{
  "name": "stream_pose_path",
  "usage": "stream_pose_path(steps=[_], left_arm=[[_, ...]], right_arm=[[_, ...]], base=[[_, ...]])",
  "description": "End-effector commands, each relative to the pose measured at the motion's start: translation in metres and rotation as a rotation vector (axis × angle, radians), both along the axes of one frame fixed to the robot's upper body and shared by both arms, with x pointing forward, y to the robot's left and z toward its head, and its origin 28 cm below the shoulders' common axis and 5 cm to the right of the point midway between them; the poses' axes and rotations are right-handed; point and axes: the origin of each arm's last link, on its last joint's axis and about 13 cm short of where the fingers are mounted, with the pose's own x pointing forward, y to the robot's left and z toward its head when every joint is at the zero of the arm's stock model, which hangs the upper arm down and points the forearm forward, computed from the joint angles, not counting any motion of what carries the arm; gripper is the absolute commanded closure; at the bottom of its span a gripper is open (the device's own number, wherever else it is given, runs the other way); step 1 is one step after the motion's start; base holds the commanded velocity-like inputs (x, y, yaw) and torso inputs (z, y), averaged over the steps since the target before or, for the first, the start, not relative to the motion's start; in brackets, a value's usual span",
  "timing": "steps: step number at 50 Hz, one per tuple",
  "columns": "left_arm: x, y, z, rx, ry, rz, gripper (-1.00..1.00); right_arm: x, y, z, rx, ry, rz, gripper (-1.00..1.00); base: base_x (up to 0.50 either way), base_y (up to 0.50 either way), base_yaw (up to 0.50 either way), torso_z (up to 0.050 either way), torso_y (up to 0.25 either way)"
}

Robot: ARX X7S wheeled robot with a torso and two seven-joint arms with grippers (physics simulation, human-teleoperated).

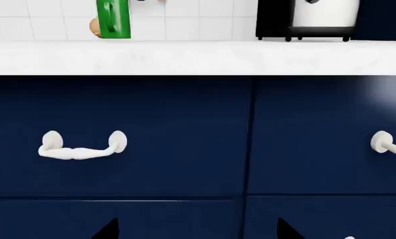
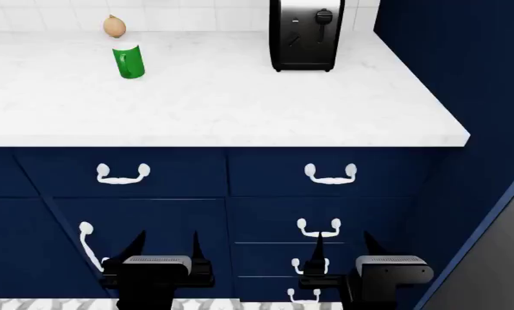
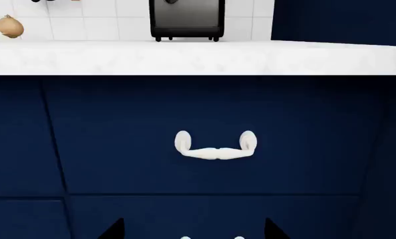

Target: A wet mug is on the counter and needs to be dried. Pick it up and place it upside down in the open cabinet.

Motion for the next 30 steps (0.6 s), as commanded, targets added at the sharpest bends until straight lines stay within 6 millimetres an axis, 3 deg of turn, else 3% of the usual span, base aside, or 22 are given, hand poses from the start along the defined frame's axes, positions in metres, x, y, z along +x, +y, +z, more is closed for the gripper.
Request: stream_pose_path(steps=[1, 8, 12, 18, 25, 30], left_arm=[[0.0, 0.0, 0.0, 0.008, -0.001, 0.006, -1.0], [0.002, -0.002, 0.012, 0.012, -0.006, -0.026, -1.0], [-0.002, 0.001, 0.037, 0.079, -0.068, 0.085, -1.0], [-0.01, 0.01, 0.077, 0.068, -0.02, 0.057, -1.0], [-0.012, 0.018, 0.126, 0.054, -0.016, 0.015, -1.0], [-0.007, 0.028, 0.149, 0.048, -0.005, -0.009, -1.0]], right_arm=[[-0.001, 0.001, 0.0, -0.009, -0.005, 0.001, -1.0], [-0.004, 0.001, 0.003, -0.043, -0.024, 0.001, -1.0], [-0.008, -0.003, 0.017, -0.057, -0.034, 0.004, -1.0], [-0.016, -0.008, 0.041, -0.075, -0.067, 0.013, -1.0], [-0.019, -0.017, 0.074, -0.097, -0.099, 0.028, -1.0], [-0.018, -0.024, 0.096, -0.134, -0.11, 0.031, -1.0]], base=[[0.0, 0.0, 0.0, 0.0, 0.0], [0.0, 0.0, 0.0, 0.0, 0.0], [0.0, 0.0, 0.0, 0.0, 0.0], [0.0, 0.0, 0.0, 0.0, 0.0], [0.0, 0.0, 0.0, 0.049, 0.03], [0.0, 0.0, 0.0, 0.05, 0.034]])
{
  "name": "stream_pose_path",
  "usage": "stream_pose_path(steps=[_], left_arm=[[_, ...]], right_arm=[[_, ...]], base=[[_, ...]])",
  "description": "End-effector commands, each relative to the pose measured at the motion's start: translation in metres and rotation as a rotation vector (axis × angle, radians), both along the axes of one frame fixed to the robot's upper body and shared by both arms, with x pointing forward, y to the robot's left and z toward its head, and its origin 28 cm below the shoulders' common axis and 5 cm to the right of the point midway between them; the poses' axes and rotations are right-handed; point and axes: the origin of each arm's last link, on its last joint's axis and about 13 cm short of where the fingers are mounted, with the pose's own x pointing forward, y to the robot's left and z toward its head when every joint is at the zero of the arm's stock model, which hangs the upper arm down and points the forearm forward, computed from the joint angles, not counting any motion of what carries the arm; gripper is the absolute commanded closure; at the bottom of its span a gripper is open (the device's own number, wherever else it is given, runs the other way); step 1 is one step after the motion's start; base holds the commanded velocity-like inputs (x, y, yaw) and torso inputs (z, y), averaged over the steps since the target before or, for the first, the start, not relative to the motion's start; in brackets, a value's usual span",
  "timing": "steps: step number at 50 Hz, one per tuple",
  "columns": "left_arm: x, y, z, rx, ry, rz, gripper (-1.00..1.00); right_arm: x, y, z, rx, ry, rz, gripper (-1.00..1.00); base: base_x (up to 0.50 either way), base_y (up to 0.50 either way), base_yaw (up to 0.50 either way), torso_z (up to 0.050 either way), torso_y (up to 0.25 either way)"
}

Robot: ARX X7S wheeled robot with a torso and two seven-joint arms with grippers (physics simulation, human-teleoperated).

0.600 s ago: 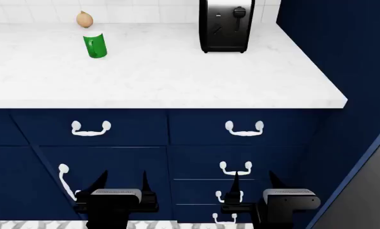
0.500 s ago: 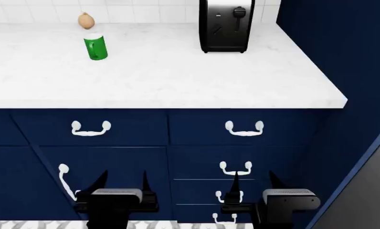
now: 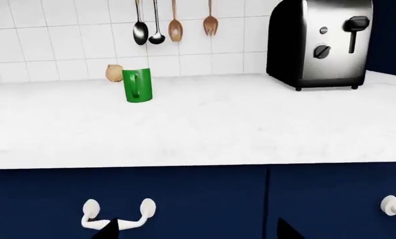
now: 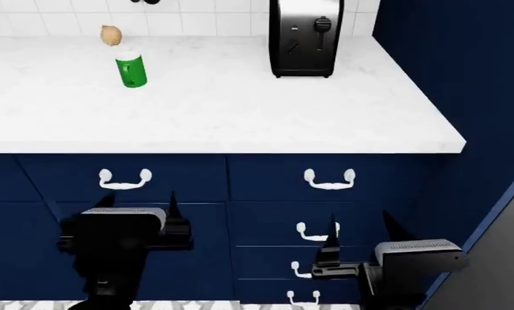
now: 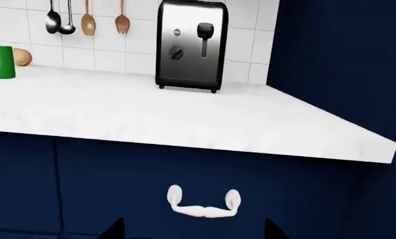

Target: A wet mug is on the counter and needs to be dried. Pick it up and place it upside down in the open cabinet.

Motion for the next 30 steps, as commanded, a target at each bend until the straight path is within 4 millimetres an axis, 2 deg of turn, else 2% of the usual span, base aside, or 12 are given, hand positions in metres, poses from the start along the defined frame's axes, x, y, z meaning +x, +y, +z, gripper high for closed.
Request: stream_pose_path(steps=[1, 13, 16, 18, 21, 28, 30], left_arm=[[-0.007, 0.014, 0.055, 0.009, 0.017, -0.047, -1.0], [-0.007, 0.038, 0.107, 0.111, 0.04, -0.104, -1.0], [-0.003, 0.046, 0.112, 0.121, 0.065, -0.081, -1.0], [-0.002, 0.054, 0.121, 0.118, 0.073, 0.009, -1.0], [-0.009, 0.051, 0.131, 0.108, 0.1, -0.098, -1.0], [-0.018, 0.062, 0.151, 0.075, 0.102, -0.121, -1.0], [-0.02, 0.064, 0.153, 0.071, 0.096, -0.115, -1.0]], right_arm=[[-0.005, -0.012, 0.044, -0.057, -0.035, 0.014, -1.0], [-0.006, -0.031, 0.095, -0.112, -0.04, 0.025, -1.0], [-0.008, -0.035, 0.108, -0.131, -0.049, 0.025, -1.0], [-0.01, -0.037, 0.116, -0.145, -0.053, 0.022, -1.0], [-0.012, -0.041, 0.124, -0.152, -0.054, 0.019, -1.0], [-0.016, -0.048, 0.14, -0.192, -0.076, 0.002, -1.0], [-0.017, -0.049, 0.143, -0.199, -0.085, 0.001, -1.0]], base=[[0.0, 0.0, 0.0, 0.05, 0.033], [0.0, 0.0, 0.0, 0.05, 0.034], [0.0, 0.0, 0.0, 0.05, 0.036], [0.0, 0.0, 0.0, 0.05, 0.036], [0.0, 0.0, 0.0, 0.05, 0.036], [0.0, 0.07, 0.0, 0.05, 0.036], [0.0, 0.36, 0.0, 0.0, 0.0]])
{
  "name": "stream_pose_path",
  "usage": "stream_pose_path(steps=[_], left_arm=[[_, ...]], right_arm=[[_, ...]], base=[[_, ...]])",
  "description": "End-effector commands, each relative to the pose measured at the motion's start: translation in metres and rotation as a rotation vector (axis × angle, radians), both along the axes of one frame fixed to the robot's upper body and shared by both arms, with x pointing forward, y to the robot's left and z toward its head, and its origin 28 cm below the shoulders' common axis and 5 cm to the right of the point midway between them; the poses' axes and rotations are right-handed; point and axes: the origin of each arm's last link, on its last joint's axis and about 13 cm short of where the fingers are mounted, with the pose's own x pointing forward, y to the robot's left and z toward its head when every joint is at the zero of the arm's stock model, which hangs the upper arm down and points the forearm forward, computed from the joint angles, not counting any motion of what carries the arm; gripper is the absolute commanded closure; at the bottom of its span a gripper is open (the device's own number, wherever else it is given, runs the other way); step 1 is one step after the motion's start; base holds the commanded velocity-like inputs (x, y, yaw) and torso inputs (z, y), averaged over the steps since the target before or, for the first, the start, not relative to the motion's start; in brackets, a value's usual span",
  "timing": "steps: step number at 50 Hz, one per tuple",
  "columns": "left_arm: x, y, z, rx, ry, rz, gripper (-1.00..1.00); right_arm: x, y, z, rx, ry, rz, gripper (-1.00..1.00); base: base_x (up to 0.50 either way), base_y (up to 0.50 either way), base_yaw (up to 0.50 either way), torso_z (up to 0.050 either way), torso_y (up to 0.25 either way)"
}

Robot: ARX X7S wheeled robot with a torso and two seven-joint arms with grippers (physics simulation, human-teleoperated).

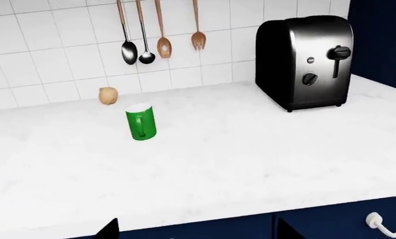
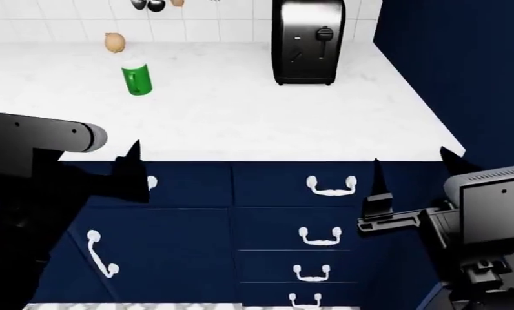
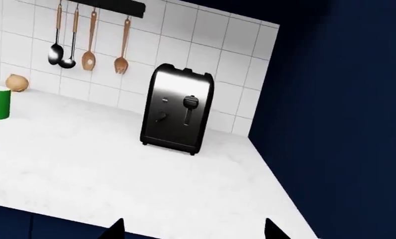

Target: A wet mug is on the counter and needs to be dried. Pick it up and place it upside down in the open cabinet.

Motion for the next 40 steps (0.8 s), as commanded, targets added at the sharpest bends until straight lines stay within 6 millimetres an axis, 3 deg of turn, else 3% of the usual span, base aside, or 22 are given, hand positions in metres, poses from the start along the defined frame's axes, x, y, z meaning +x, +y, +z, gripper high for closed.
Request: stream_pose_path(steps=[1, 7, 24, 40], left_arm=[[-0.022, 0.019, 0.034, 0.011, 0.001, -0.017, -1.0], [-0.026, 0.023, 0.043, 0.011, -0.012, -0.01, -1.0], [-0.026, 0.025, 0.046, -0.004, -0.024, 0.012, -1.0], [-0.025, 0.026, 0.048, -0.013, -0.022, 0.009, -1.0]], right_arm=[[-0.011, -0.009, 0.028, -0.059, -0.031, -0.007, -1.0], [-0.018, -0.009, 0.036, -0.046, -0.04, 0.0, -1.0], [-0.02, -0.013, 0.032, -0.019, -0.029, 0.008, -1.0], [-0.021, -0.014, 0.034, -0.023, -0.032, 0.01, -1.0]], base=[[0.01, 0.48, 0.0, 0.0, 0.0], [0.02, 0.48, 0.0, 0.0, 0.0], [0.03, 0.48, 0.0, 0.0, 0.0], [0.4, 0.07, 0.0, 0.0, 0.0]])
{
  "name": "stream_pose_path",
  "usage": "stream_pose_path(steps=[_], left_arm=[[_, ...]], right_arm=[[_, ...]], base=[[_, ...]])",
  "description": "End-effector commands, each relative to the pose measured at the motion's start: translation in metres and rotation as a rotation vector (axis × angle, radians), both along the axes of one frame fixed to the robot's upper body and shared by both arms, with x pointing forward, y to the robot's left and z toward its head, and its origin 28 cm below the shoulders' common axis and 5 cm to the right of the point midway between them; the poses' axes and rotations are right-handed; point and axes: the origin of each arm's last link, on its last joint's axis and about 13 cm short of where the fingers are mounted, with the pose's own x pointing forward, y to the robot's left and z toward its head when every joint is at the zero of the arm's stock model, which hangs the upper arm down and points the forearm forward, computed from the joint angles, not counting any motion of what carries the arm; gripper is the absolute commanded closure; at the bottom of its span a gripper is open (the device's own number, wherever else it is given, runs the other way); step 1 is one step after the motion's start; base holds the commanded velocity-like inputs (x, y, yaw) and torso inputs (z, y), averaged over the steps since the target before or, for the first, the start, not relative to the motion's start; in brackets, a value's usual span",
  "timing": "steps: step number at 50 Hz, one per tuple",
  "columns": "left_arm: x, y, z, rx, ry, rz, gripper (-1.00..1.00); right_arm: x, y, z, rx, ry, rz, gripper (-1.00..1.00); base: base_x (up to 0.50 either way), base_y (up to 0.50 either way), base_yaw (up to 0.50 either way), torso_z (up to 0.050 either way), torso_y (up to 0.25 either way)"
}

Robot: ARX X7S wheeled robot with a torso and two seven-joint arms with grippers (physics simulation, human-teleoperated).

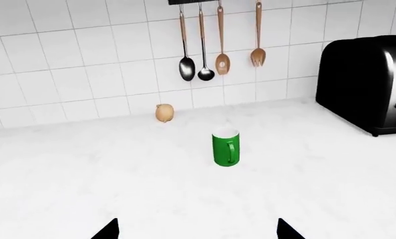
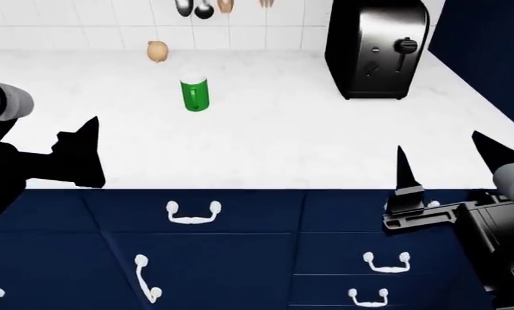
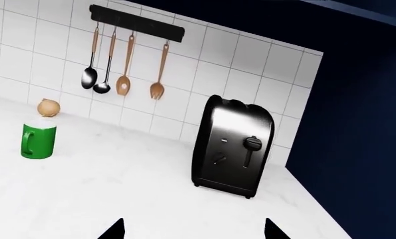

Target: A wet mug is on the counter and needs to be dried. Pick it up and place it upside down in the open cabinet.

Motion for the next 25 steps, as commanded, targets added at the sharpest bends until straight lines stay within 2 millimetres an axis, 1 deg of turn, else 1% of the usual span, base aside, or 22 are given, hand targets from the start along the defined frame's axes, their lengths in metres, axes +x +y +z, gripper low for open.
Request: stream_pose_path(steps=[1, 8, 14, 25], left_arm=[[0.0002, 0.0008, 0.0007, -0.005, 0.008, -0.002, -1.0], [0.0011, -0.0006, 0.0011, 0.0, 0.028, 0.008, -1.0], [-0.0029, -0.0025, 0.0025, 0.007, 0.025, -0.011, -1.0], [-0.0035, -0.0035, -0.0011, 0.024, 0.053, -0.022, -1.0]], right_arm=[[-0.0009, -0.0009, 0.0019, -0.002, 0.001, -0.003, -1.0], [-0.001, -0.0023, 0.0027, 0.002, 0.009, -0.012, -1.0], [-0.0033, -0.0044, 0.0002, -0.002, 0.01, -0.022, -1.0], [-0.0039, -0.0034, -0.0012, -0.011, 0.012, -0.016, -1.0]], base=[[0.5, 0.03, 0.0, 0.0, 0.0], [0.5, 0.02, 0.0, 0.0, 0.0], [0.5, 0.01, 0.0, 0.0, 0.0], [0.5, 0.0, 0.0, 0.0, 0.001]])
